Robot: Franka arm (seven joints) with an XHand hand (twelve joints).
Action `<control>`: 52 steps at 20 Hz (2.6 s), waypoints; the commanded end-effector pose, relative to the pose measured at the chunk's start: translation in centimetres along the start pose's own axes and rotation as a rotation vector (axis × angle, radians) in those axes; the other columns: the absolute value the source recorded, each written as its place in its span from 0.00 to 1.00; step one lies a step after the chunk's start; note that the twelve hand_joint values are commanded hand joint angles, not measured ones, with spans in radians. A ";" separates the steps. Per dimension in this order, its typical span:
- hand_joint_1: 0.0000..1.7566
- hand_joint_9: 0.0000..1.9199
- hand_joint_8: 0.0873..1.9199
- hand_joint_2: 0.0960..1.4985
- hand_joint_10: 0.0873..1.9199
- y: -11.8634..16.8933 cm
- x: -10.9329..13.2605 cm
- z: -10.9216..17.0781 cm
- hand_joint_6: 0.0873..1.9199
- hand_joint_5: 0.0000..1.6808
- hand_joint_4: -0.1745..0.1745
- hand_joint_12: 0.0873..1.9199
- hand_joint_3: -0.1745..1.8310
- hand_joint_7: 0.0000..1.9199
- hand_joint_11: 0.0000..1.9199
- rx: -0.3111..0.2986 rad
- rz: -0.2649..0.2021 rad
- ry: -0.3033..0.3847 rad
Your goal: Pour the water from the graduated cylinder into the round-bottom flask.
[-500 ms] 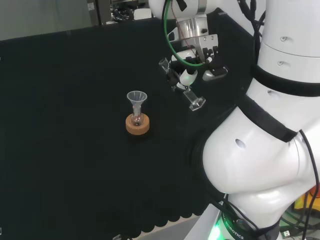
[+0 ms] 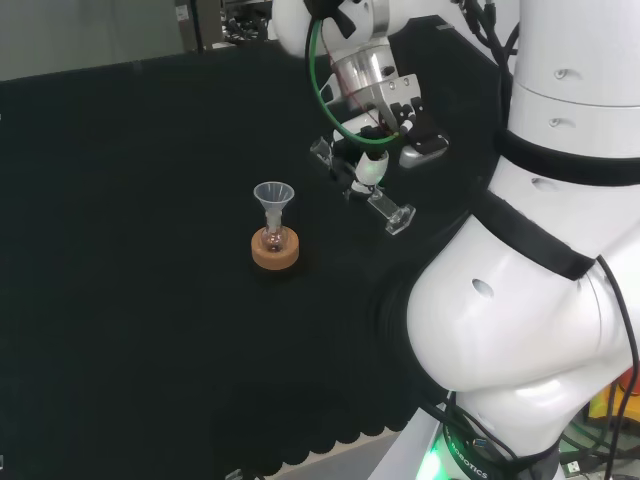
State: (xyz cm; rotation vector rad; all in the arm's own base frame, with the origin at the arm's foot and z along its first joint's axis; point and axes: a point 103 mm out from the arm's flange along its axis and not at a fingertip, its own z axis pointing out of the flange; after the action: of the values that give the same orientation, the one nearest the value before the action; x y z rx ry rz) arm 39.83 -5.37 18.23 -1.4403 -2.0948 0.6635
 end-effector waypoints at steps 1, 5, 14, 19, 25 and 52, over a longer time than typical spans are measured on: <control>0.70 0.70 0.59 0.76 0.01 -0.2 1.2 0.0 0.59 0.51 0.00 0.42 0.09 0.47 0.60 0.081 -0.001 -0.075; 0.70 0.70 0.59 0.76 0.01 -0.4 2.2 0.0 0.59 0.51 0.00 0.42 0.09 0.47 0.60 0.137 -0.006 -0.118; 0.70 0.71 0.58 0.76 0.01 0.6 4.1 -0.8 0.58 0.51 0.00 0.42 0.09 0.47 0.60 0.264 0.012 -0.171; 0.71 0.71 0.58 0.76 0.01 1.3 4.8 -1.2 0.57 0.52 0.00 0.42 0.09 0.47 0.60 0.352 0.037 -0.194; 0.71 0.71 0.57 0.76 0.01 1.3 5.0 -1.8 0.57 0.52 0.00 0.42 0.09 0.48 0.60 0.414 0.063 -0.207; 0.71 0.72 0.56 0.75 0.01 0.9 6.8 -3.7 0.56 0.53 0.00 0.41 0.09 0.49 0.61 0.615 0.179 -0.271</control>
State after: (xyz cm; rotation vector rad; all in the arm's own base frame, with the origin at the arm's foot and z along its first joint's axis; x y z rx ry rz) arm 40.76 1.58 21.14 -1.2271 -1.7272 1.4721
